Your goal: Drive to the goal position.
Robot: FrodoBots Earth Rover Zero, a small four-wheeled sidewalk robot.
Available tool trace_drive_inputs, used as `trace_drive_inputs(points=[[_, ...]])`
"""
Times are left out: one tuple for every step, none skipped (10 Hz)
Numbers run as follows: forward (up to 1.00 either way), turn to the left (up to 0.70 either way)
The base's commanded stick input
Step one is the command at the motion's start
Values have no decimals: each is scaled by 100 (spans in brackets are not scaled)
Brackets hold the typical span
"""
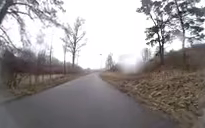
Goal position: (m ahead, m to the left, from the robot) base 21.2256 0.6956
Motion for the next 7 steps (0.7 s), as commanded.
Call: trace_drive_inputs(points=[[70,0],[70,0],[70,0],[70,0],[70,0],[70,0],[70,0]])
